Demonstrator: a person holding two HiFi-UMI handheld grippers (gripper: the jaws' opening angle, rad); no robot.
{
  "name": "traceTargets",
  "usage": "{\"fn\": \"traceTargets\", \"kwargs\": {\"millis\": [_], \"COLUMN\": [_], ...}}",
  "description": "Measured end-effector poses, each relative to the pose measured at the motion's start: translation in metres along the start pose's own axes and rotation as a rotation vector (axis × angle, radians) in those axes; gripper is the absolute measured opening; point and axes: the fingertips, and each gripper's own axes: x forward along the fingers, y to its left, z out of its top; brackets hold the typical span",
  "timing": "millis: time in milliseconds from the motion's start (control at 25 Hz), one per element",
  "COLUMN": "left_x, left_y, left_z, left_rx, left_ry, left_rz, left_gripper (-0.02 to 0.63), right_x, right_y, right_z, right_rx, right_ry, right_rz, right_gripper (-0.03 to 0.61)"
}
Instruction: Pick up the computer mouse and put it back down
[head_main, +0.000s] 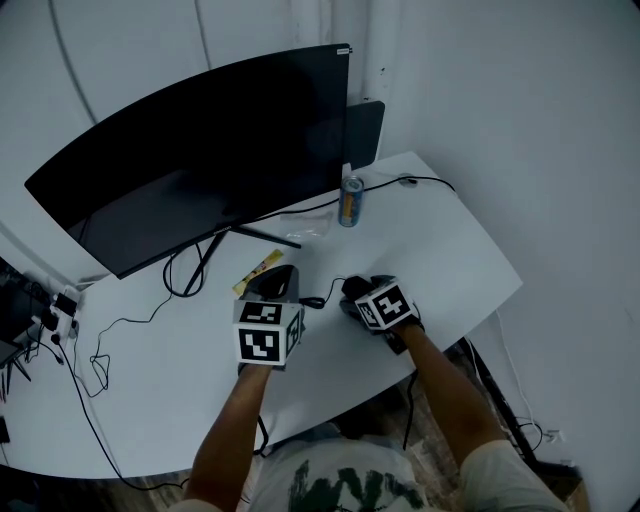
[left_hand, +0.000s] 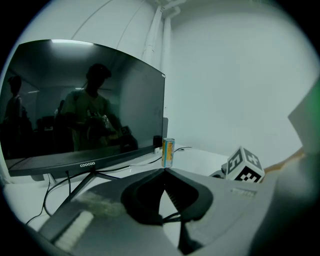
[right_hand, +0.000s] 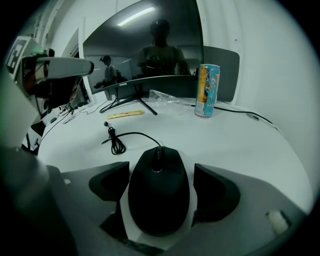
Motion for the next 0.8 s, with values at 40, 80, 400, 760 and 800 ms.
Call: {"fn": "traceTargets", "kwargs": {"millis": [40, 80, 400, 760, 800], "left_x": [0.000, -0.001, -0.007, -0.025, -0.027], "left_y": [0.000, -0.001, 0.001, 0.001, 0.001], "left_z": [-0.001, -0.001, 0.001, 0.012, 0.014], "left_rx": [0.002, 0.003, 0.004, -0.001, -0.002], "left_ry": [0.001, 0.002, 0.001, -0.009, -0.011], "left_rz": [-0.002, -0.003, 0.001, 0.013, 0.016], "left_gripper": [0.003, 0.003, 0.003, 0.003, 0.003], "right_x": [-0.001, -0.001, -0.003, -0.033, -0.038], "right_y": [-0.001, -0.002, 0.000, 0.009, 0.011], "right_z": [0.000, 0.001, 0.001, 0.029, 0.033], "right_rx": [0.006, 0.012, 0.010, 0.044, 0.045], "right_ry": [-0.003, -0.006, 0.006, -0.095, -0.107], "right_rz": [-0.009, -0.017, -0.029, -0.024, -0.020], "right_gripper": [0.389, 0.357, 0.314, 0.314, 0.314]}}
